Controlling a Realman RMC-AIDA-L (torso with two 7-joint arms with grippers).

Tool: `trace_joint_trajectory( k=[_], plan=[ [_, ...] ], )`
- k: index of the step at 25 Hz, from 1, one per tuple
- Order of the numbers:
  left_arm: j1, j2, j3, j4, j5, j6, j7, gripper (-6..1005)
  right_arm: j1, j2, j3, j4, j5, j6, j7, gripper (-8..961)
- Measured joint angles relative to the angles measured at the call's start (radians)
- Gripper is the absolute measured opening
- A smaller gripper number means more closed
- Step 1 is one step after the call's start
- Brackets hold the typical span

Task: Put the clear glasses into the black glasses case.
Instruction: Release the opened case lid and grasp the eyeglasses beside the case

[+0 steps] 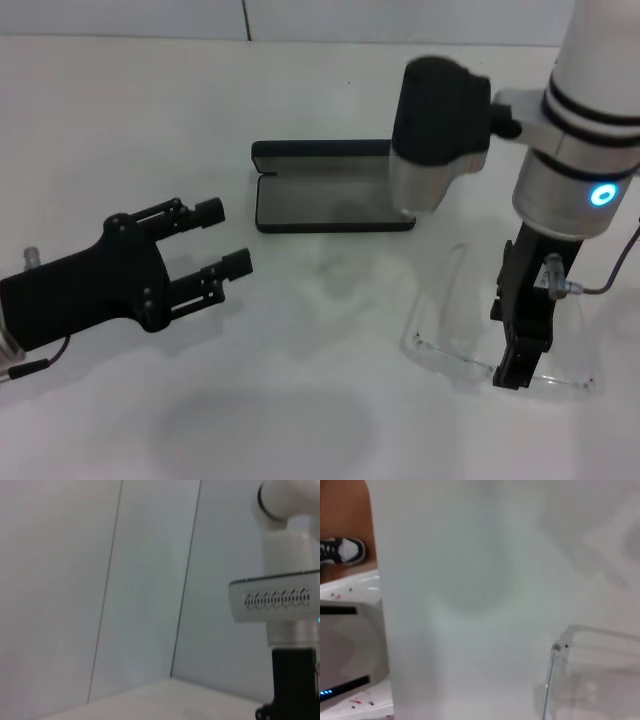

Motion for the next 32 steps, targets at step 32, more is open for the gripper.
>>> trace_joint_trajectory(
  k=[32],
  plan=[
    [-0.015, -0.013, -0.047, 0.001, 0.071, -0.063, 0.044, 662, -0.024, 0.000, -0.232, 0.100, 0.057, 0.218, 0.033, 705]
  ],
)
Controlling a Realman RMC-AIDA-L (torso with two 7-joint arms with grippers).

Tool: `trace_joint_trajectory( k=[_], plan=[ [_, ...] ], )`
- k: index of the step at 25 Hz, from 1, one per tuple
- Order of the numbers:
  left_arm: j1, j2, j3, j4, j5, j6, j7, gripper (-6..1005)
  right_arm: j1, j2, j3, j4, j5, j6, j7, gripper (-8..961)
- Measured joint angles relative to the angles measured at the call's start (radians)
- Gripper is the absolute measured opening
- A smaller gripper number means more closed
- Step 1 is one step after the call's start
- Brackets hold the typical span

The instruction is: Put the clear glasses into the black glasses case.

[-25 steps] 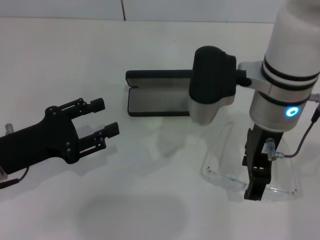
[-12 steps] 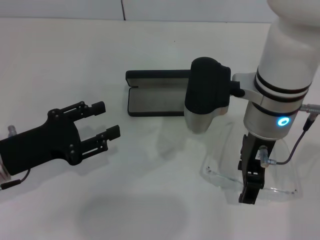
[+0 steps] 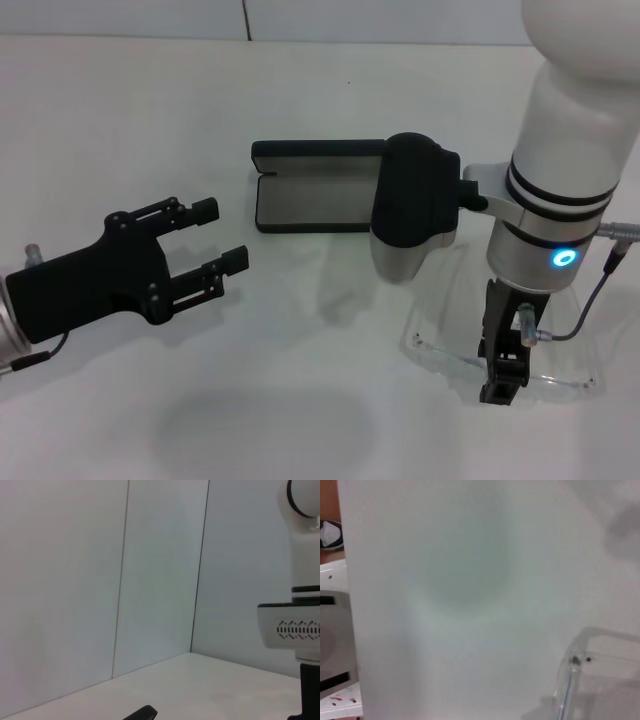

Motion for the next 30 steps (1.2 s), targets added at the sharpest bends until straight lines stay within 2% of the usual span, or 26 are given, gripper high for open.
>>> trace_joint_trajectory(
  k=[5, 16, 21, 30],
  plan=[
    [-0.002, 0.000, 0.000, 0.001, 0.000, -0.001, 0.000, 662, -0.001, 0.000, -0.005, 0.002, 0.005, 0.020, -0.002, 523],
    [-0.003, 0.000, 0.000, -0.001, 0.000, -0.008, 0.000, 663, 0.002, 0.000, -0.025, -0.008, 0.008, 0.025, -0.009, 384],
    [-0.003, 0.000, 0.000, -0.002, 0.000, -0.014, 0.002, 663, 0.005, 0.000, -0.023, -0.009, 0.003, 0.026, -0.009, 186],
    [-0.002, 0.001, -0.001, 0.000, -0.008, -0.014, 0.002, 663, -0.008, 0.000, 0.024, -0.043, -0.044, 0.020, -0.007, 148]
  ],
)
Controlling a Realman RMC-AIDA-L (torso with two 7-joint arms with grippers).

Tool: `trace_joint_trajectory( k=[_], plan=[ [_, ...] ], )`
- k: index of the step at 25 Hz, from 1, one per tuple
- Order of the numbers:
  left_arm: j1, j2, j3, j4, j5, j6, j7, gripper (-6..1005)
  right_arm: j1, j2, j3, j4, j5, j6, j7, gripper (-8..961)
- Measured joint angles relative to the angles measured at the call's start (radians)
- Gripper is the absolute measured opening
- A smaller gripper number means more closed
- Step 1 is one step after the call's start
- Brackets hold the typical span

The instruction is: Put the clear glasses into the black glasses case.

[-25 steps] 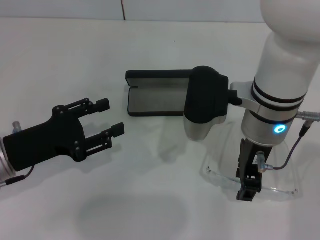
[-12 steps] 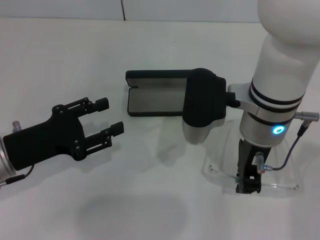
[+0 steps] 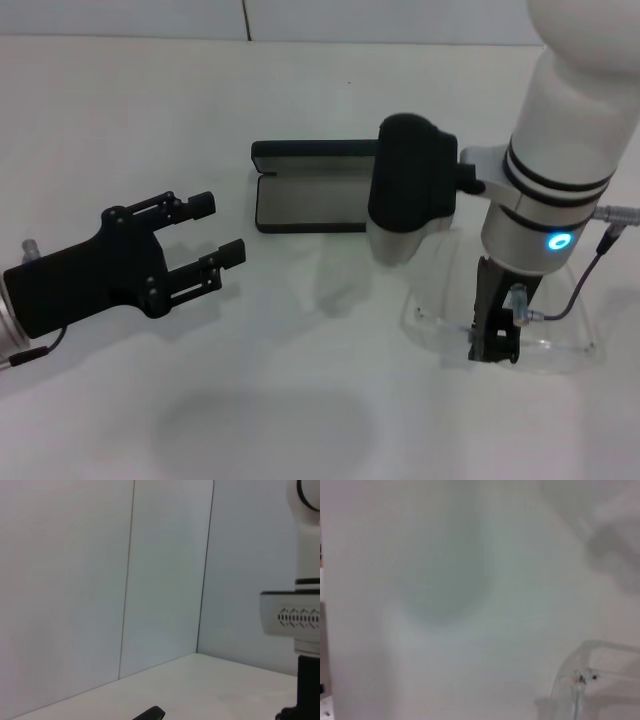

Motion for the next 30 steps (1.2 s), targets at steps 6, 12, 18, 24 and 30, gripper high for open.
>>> trace_joint_trajectory(
  k=[6, 12, 18, 24, 30],
  plan=[
    [0.000, -0.001, -0.043, 0.000, 0.001, -0.001, 0.001, 663, -0.023, -0.003, 0.084, -0.034, -0.014, -0.037, -0.002, 134],
    [-0.004, -0.002, -0.064, 0.000, -0.021, -0.001, 0.002, 663, -0.117, -0.007, 0.239, -0.184, -0.011, -0.110, -0.037, 126],
    [-0.012, -0.002, -0.079, 0.001, -0.066, 0.010, 0.000, 663, -0.225, -0.006, 0.405, -0.330, 0.033, -0.138, -0.114, 125],
    [-0.033, -0.002, -0.074, 0.019, -0.151, 0.059, -0.006, 663, -0.412, -0.007, 0.600, -0.356, 0.322, -0.083, -0.402, 125],
    [-0.073, -0.005, -0.046, 0.072, -0.207, 0.110, -0.007, 598, -0.544, -0.010, 0.727, -0.121, 0.672, -0.095, -0.900, 123]
  ],
)
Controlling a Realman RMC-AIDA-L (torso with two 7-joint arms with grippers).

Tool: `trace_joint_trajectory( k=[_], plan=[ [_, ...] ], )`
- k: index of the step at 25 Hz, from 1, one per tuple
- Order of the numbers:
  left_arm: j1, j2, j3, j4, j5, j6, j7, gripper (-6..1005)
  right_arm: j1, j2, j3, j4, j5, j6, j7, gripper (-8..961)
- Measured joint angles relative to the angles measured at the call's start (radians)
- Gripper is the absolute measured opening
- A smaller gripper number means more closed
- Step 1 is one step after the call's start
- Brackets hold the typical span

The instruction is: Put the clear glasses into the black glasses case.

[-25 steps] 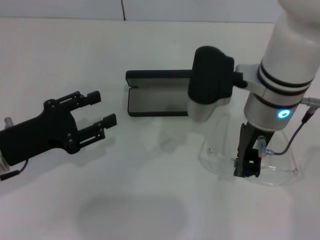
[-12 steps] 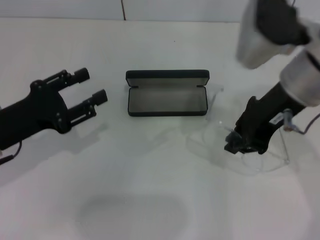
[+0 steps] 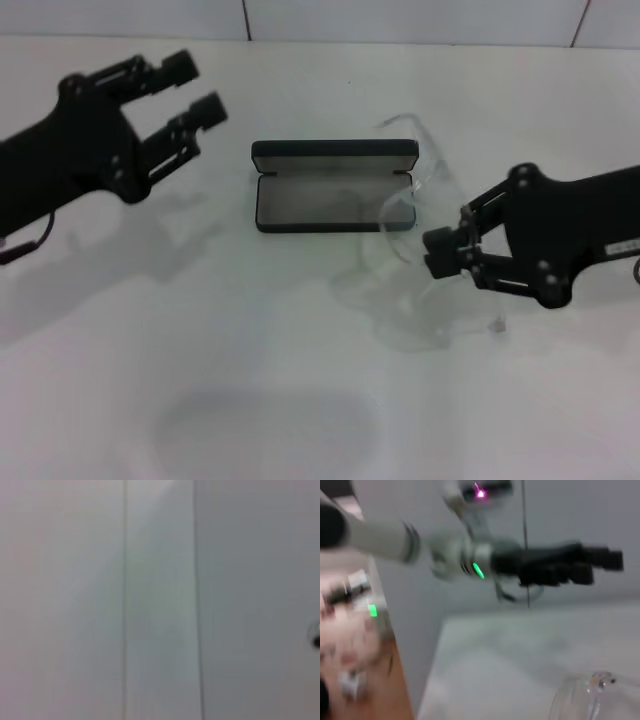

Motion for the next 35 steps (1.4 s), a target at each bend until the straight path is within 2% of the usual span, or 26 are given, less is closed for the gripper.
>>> trace_joint_trajectory(
  k=[4, 9, 13, 20, 35],
  plan=[
    [-0.043, 0.000, 0.059, 0.006, -0.037, 0.015, -0.005, 469, -0.014, -0.001, 0.027, 0.238, 0.097, -0.039, -0.277, 121],
    [-0.129, 0.001, 0.200, 0.003, -0.045, 0.003, -0.005, 235, -0.009, 0.008, 0.012, 0.395, 0.128, -0.076, -0.502, 116],
    [-0.174, -0.002, 0.286, -0.003, -0.040, -0.036, -0.006, 195, 0.000, 0.007, -0.012, 0.454, 0.173, -0.076, -0.581, 116],
    [-0.183, -0.003, 0.343, -0.009, -0.034, -0.059, -0.051, 125, 0.006, 0.006, -0.038, 0.467, 0.172, -0.070, -0.635, 115],
    [-0.180, -0.004, 0.354, -0.133, -0.033, -0.061, -0.050, 124, 0.010, 0.008, -0.069, 0.455, 0.187, -0.067, -0.671, 114]
  ],
)
